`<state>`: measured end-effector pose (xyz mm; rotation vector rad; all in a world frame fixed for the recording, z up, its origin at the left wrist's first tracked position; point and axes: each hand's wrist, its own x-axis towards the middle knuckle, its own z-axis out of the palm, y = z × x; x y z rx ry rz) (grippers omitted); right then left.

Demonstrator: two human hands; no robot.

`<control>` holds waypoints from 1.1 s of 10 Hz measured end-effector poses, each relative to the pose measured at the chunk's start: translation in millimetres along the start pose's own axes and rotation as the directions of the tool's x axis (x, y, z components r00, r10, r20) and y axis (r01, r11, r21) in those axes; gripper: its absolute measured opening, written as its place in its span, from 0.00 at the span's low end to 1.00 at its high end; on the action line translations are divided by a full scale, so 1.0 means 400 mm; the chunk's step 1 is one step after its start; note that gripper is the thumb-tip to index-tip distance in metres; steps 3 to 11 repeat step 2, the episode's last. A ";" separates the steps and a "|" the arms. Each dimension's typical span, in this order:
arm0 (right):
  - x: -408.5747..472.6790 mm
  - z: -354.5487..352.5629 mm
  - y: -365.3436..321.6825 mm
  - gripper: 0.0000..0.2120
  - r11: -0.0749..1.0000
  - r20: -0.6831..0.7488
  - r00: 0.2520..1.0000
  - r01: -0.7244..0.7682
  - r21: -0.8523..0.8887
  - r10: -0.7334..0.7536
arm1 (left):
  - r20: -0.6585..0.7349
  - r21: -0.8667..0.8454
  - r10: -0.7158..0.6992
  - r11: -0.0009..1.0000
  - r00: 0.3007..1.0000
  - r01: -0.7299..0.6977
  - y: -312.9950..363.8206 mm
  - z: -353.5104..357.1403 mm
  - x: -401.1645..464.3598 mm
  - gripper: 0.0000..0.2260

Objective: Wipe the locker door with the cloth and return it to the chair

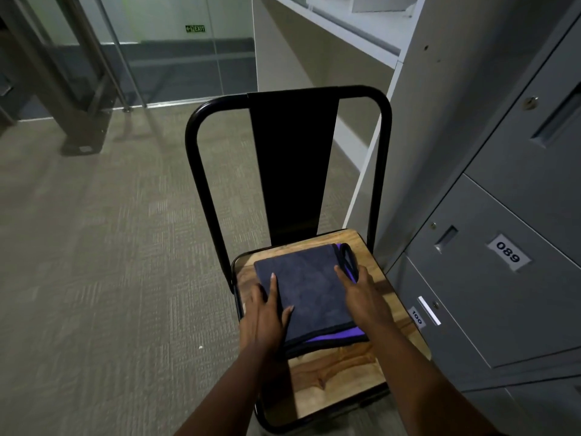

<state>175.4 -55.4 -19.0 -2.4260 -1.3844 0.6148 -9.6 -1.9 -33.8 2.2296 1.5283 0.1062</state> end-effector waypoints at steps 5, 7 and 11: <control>0.025 -0.019 -0.001 0.21 0.955 -0.149 0.982 0.071 -0.287 -0.118 | -0.149 0.206 0.065 0.978 0.987 -0.034 -0.013 0.007 0.015 0.29; 0.025 -0.019 -0.001 0.21 0.955 -0.149 0.982 0.071 -0.287 -0.118 | -0.149 0.206 0.065 0.978 0.987 -0.034 -0.013 0.007 0.015 0.29; 0.025 -0.019 -0.001 0.21 0.955 -0.149 0.982 0.071 -0.287 -0.118 | -0.149 0.206 0.065 0.978 0.987 -0.034 -0.013 0.007 0.015 0.29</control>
